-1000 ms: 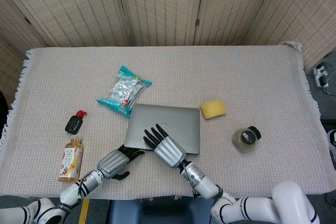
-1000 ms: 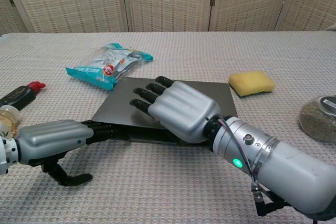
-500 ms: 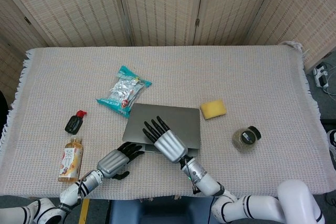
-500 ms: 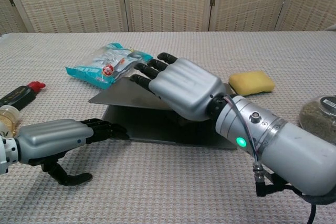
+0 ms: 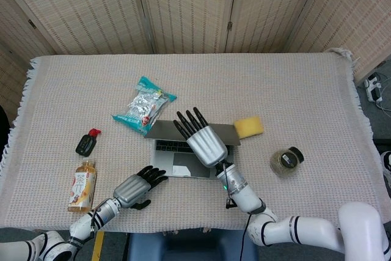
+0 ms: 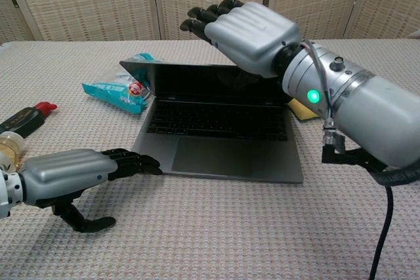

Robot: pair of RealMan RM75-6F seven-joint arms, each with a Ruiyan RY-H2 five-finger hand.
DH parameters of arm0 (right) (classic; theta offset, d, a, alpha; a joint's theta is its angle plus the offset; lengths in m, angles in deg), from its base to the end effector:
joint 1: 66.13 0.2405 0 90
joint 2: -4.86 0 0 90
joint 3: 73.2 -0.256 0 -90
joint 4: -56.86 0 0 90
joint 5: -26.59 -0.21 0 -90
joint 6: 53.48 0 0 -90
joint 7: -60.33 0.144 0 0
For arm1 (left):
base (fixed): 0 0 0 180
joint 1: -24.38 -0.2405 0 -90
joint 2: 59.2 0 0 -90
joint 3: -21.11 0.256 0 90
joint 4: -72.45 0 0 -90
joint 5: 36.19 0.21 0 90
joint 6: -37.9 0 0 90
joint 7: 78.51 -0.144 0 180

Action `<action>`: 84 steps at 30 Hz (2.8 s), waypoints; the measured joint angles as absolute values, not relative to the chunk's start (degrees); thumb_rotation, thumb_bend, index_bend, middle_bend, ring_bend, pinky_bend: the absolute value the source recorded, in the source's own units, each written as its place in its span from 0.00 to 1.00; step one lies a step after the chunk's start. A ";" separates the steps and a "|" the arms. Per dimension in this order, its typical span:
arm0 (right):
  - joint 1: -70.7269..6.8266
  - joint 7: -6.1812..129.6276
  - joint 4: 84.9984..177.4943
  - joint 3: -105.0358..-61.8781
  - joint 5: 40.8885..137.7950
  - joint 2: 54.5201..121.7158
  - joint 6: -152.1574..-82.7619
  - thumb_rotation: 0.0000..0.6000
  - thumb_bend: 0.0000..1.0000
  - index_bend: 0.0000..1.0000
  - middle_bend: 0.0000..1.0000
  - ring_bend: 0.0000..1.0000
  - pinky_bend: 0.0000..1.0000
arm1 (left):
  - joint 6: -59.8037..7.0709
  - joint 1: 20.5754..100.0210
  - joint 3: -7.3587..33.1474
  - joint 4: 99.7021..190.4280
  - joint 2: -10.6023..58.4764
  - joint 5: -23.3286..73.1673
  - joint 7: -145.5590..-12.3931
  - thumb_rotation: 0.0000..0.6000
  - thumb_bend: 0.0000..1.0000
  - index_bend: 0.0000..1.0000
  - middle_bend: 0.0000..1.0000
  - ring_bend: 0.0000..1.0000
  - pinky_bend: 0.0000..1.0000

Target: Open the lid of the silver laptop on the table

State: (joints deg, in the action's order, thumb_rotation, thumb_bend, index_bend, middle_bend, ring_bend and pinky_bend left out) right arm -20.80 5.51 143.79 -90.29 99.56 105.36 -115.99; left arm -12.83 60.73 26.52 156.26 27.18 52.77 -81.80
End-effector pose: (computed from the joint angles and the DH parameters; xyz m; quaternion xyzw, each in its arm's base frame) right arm -0.0438 -0.3249 -0.0379 0.7746 -0.1159 0.3926 0.4822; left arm -0.2001 0.2500 -0.0489 -0.8444 -0.3643 -0.2993 0.2544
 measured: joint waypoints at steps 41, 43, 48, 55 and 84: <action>-7.06 12.23 122.46 -98.83 80.20 103.68 -110.65 1.00 0.51 0.00 0.00 0.00 0.00 | -12.54 60.95 26.67 157.16 26.89 51.80 -83.39 1.00 0.47 0.08 0.06 0.00 0.00; -6.30 12.58 120.75 -98.91 79.49 104.02 -110.21 1.00 0.51 0.00 0.00 0.00 0.00 | -12.55 60.95 26.66 157.28 26.80 51.78 -83.41 1.00 0.47 0.08 0.06 0.00 0.00; -4.37 13.12 116.87 -99.30 77.53 104.78 -109.11 1.00 0.51 0.00 0.00 0.00 0.00 | -12.39 61.00 26.71 157.43 26.60 51.65 -83.66 1.00 0.47 0.08 0.06 0.00 0.00; -2.04 12.35 112.99 -99.63 74.66 105.56 -108.37 1.00 0.51 0.00 0.00 0.00 0.00 | -12.34 60.98 26.62 157.49 26.47 51.32 -83.80 1.00 0.47 0.08 0.06 0.00 0.00; -29.93 30.87 162.91 -83.38 94.73 69.29 -122.42 1.00 0.51 0.00 0.00 0.00 0.00 | -29.13 52.62 21.84 163.48 11.97 47.72 -74.33 1.00 0.47 0.09 0.08 0.02 0.00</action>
State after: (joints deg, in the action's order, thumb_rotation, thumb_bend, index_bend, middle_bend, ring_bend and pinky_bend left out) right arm -29.93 30.87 162.91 -83.38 94.73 69.29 -122.42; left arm -29.13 52.62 21.84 163.48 11.97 47.72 -74.33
